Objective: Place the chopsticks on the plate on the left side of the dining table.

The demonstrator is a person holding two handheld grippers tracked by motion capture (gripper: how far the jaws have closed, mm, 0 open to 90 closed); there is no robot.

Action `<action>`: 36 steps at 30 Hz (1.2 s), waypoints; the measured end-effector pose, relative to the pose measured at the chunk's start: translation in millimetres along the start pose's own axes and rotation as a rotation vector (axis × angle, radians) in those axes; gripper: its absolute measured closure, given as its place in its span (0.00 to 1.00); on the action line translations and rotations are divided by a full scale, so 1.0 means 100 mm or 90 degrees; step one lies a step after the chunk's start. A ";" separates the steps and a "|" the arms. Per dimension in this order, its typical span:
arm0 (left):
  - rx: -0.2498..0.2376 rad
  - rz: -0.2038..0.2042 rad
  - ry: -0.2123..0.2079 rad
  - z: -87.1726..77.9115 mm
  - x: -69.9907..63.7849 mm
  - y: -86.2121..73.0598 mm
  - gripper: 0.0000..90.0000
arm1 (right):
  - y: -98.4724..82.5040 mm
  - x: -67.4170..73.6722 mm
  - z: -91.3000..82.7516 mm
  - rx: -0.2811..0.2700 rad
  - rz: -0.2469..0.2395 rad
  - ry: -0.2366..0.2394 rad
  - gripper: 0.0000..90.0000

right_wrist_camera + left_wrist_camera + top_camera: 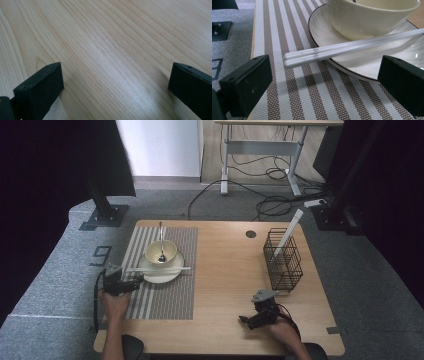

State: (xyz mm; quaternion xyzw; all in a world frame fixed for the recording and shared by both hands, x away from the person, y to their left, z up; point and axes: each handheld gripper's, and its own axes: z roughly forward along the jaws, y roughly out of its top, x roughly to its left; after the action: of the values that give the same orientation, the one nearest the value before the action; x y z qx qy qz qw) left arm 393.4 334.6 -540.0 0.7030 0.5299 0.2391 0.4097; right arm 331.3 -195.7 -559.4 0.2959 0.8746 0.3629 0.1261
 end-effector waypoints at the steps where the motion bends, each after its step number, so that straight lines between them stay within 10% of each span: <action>1: 0.000 -0.002 -0.004 0.01 0.00 0.00 0.00 | 0.00 0.00 0.00 0.000 0.000 0.000 0.00; 9: 0.000 -0.001 -0.014 0.00 -0.05 0.02 0.00 | 0.00 0.00 0.00 0.000 0.000 0.000 0.00; 13: -0.024 -0.011 -0.071 -0.04 -0.23 0.03 0.00 | 0.00 0.00 0.00 0.000 0.000 0.000 0.00; 17: 0.003 0.036 -0.116 0.07 -0.49 0.04 0.00 | 0.00 0.00 0.00 0.000 0.000 0.000 0.00; 25: 0.058 0.132 -0.121 0.31 -0.78 0.10 0.00 | 0.00 0.00 0.00 0.000 0.001 0.000 0.00; 36: 0.063 0.133 -0.124 0.38 -0.77 0.11 0.00 | 0.00 0.00 0.00 0.000 0.001 0.000 0.00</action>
State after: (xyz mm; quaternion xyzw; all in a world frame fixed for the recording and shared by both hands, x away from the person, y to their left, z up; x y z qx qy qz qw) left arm 404.3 249.0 -544.3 0.7937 0.4227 0.1848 0.3966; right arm 331.2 -195.6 -559.4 0.2967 0.8741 0.3632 0.1260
